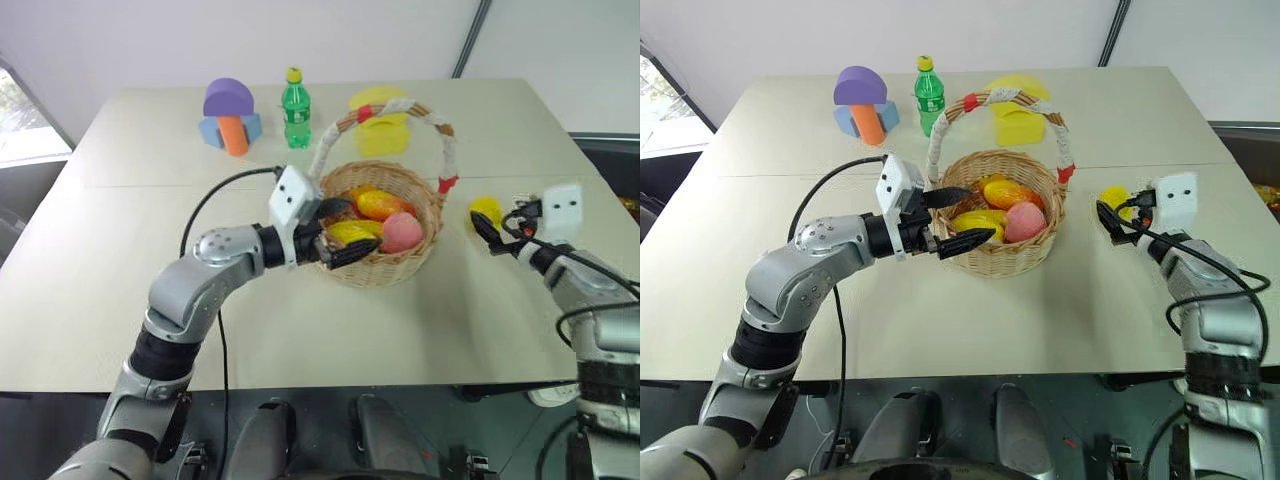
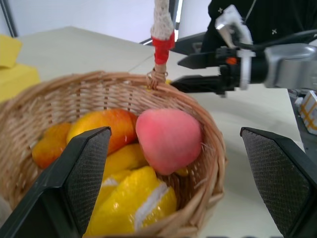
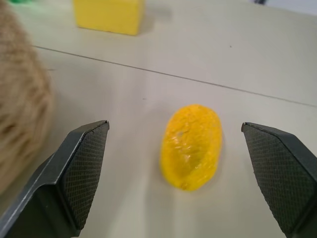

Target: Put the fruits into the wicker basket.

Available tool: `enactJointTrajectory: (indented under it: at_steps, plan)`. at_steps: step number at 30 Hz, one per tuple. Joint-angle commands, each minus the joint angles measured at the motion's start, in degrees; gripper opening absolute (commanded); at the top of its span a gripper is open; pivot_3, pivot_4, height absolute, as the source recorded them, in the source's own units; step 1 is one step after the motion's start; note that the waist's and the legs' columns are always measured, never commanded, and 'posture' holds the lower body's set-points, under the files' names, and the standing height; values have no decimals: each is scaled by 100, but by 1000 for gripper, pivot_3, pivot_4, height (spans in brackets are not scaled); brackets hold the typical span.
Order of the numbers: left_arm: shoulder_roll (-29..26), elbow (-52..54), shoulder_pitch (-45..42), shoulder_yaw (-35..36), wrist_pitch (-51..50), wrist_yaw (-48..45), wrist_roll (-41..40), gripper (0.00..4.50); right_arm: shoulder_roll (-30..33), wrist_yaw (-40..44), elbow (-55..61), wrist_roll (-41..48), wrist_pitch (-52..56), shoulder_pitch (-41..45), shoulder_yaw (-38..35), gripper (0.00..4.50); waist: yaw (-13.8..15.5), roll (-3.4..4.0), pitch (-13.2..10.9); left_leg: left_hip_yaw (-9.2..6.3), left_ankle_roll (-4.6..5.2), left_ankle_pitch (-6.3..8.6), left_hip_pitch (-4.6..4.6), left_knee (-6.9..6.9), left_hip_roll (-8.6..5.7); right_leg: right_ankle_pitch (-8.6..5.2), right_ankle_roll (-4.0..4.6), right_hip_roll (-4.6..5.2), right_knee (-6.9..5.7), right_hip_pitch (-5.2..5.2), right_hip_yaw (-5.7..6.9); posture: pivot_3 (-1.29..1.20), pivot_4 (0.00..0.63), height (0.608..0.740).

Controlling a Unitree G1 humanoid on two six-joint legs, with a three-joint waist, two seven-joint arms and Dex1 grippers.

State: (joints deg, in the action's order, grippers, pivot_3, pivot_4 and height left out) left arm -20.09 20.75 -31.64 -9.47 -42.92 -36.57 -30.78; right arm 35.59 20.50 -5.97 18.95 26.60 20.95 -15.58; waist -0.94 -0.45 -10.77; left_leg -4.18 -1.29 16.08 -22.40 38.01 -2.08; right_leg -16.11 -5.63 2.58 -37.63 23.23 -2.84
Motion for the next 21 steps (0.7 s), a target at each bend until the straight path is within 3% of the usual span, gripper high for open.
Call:
enactJointTrajectory:
  at_steps: [1, 9, 12, 16, 18, 21]
  plan:
    - [-10, 370, 44, 78, 106, -35, -90, 4459, -52, -150, -779, -231, -229, 509, -10, 4500, 8, 0, 0, 0, 0, 0, 0, -1, -3, 0, 0, 0, -1, 0, 0, 0, 150, 740]
    - [-59, 622, 204, 123, -33, 36, -142, 4459, -99, -192, -2162, -581, -391, 1221, 159, 4500, 13, 1, 0, 4, 0, 0, -2, 0, -5, 0, 0, 3, 0, 1, 0, 0, 150, 740]
    - [-73, 640, 242, 104, -34, 52, -131, 4500, -158, -122, -2243, -514, -431, 1327, 108, 3702, -11, 1, 0, 4, 1, 0, -2, -1, -4, 0, 0, 1, 0, 2, 0, 0, 150, 740]
    - [-72, 624, 243, 94, -20, 56, -132, 4500, -190, -132, -2180, -480, -378, 1343, 45, 1837, -8, 1, 0, 4, 1, 0, -1, 0, -2, 0, 0, -2, -3, 2, -1, 0, 150, 740]
    - [-66, 606, 243, 100, -2, 50, -133, 4500, -148, -145, -2022, -498, -358, 1276, 34, 1762, -3, 1, 0, 4, 1, 1, -1, 0, -3, 0, 0, -1, -3, 2, -1, 0, 150, 740]
    - [-116, 575, 320, 303, 119, -22, -206, 4500, 164, 139, -902, -441, -149, 759, 3, 1762, 6, 3, 0, 3, 1, 1, -2, -1, -4, 0, 0, 0, -4, 4, -1, 0, 150, 740]
